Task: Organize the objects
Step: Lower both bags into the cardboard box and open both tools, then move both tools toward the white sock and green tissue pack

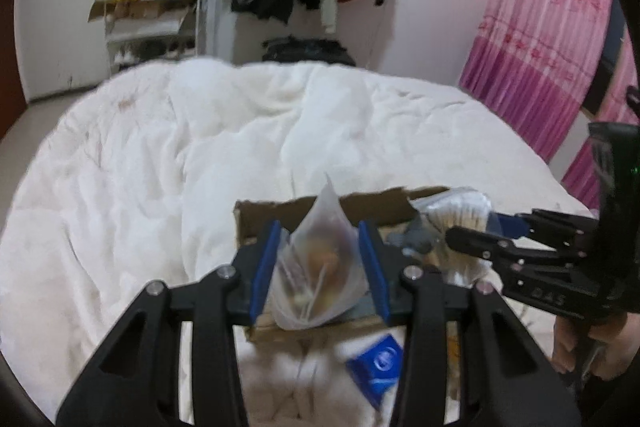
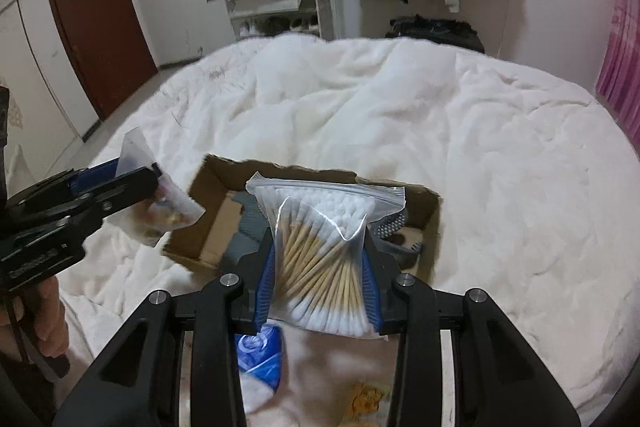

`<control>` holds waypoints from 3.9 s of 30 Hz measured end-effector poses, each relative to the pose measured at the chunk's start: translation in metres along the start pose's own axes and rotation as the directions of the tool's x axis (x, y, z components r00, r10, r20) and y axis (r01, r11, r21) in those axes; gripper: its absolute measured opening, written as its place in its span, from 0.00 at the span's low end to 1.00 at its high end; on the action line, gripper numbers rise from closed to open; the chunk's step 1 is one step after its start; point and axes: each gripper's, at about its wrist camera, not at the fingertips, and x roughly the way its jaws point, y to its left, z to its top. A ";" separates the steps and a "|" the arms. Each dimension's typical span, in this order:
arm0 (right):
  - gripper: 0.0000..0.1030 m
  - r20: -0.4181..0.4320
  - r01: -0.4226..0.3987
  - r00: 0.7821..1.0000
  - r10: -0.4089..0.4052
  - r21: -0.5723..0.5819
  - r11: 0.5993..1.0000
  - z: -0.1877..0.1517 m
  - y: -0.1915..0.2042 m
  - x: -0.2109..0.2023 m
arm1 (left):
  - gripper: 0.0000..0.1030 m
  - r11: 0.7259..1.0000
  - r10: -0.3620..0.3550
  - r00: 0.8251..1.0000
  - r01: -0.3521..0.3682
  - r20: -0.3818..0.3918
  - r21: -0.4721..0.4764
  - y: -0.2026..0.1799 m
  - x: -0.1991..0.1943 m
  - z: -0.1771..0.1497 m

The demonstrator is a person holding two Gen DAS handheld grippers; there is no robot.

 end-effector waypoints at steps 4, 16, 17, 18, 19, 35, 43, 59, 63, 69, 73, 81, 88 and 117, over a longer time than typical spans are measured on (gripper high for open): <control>0.38 -0.067 -0.008 0.998 0.008 0.003 1.000 -0.003 -0.003 0.038 | 0.42 0.999 0.004 0.997 -0.007 -0.075 -0.038 0.013 0.043 -0.010; 0.46 -0.131 -0.025 0.991 0.027 0.020 0.999 -0.021 -0.008 0.083 | 0.59 0.991 0.079 0.985 -0.094 -0.154 -0.098 0.027 0.081 -0.031; 0.48 -0.128 -0.027 0.991 0.029 0.021 0.999 -0.021 -0.008 0.081 | 0.63 0.991 0.068 0.986 -0.084 -0.151 -0.101 0.026 0.080 -0.031; 0.55 -0.125 -0.033 0.992 0.036 0.023 0.999 -0.022 -0.008 0.079 | 0.64 0.992 0.061 0.986 -0.078 -0.152 -0.102 0.026 0.079 -0.031; 0.63 -0.123 -0.039 0.992 0.042 0.024 0.999 -0.022 -0.008 0.077 | 0.65 0.992 0.069 0.985 -0.085 -0.156 -0.098 0.025 0.077 -0.031; 0.69 -0.099 0.044 0.994 -0.042 0.016 0.999 -0.035 -0.005 0.026 | 0.90 0.992 0.113 0.989 -0.118 -0.095 -0.043 0.001 0.011 -0.037; 0.69 -0.056 0.071 0.996 -0.069 0.028 0.997 -0.045 0.002 -0.027 | 0.90 0.996 0.089 0.996 -0.089 -0.020 -0.016 -0.028 -0.054 -0.042; 0.69 0.065 0.091 0.994 -0.090 -0.004 0.996 -0.071 0.032 -0.144 | 0.90 0.998 0.035 0.996 -0.039 0.078 0.047 -0.070 -0.161 -0.057; 0.69 0.074 0.107 0.992 -0.105 -0.025 0.994 -0.079 0.038 -0.162 | 0.90 0.998 0.026 0.998 -0.029 0.063 0.055 -0.077 -0.177 -0.063; 0.69 0.083 0.111 0.991 -0.108 -0.031 0.993 -0.091 0.042 -0.180 | 0.90 0.997 0.040 0.997 -0.044 0.060 0.056 -0.080 -0.191 -0.073; 0.69 0.079 0.105 0.992 -0.103 -0.025 0.994 -0.101 0.043 -0.186 | 0.90 0.998 0.049 0.998 -0.050 0.049 0.035 -0.075 -0.193 -0.080; 0.69 0.056 0.123 0.991 -0.121 -0.033 0.992 -0.126 0.041 -0.204 | 0.90 0.994 0.100 0.995 -0.101 0.031 0.032 -0.066 -0.208 -0.108; 0.69 0.015 0.141 0.990 -0.141 -0.024 0.990 -0.138 0.027 -0.194 | 0.90 0.996 0.093 0.995 -0.092 -0.036 0.016 -0.057 -0.191 -0.122; 0.69 -0.268 0.158 0.952 -0.150 0.007 0.987 -0.133 -0.033 -0.026 | 0.90 0.997 0.057 0.928 -0.034 -0.368 0.069 -0.069 -0.001 -0.146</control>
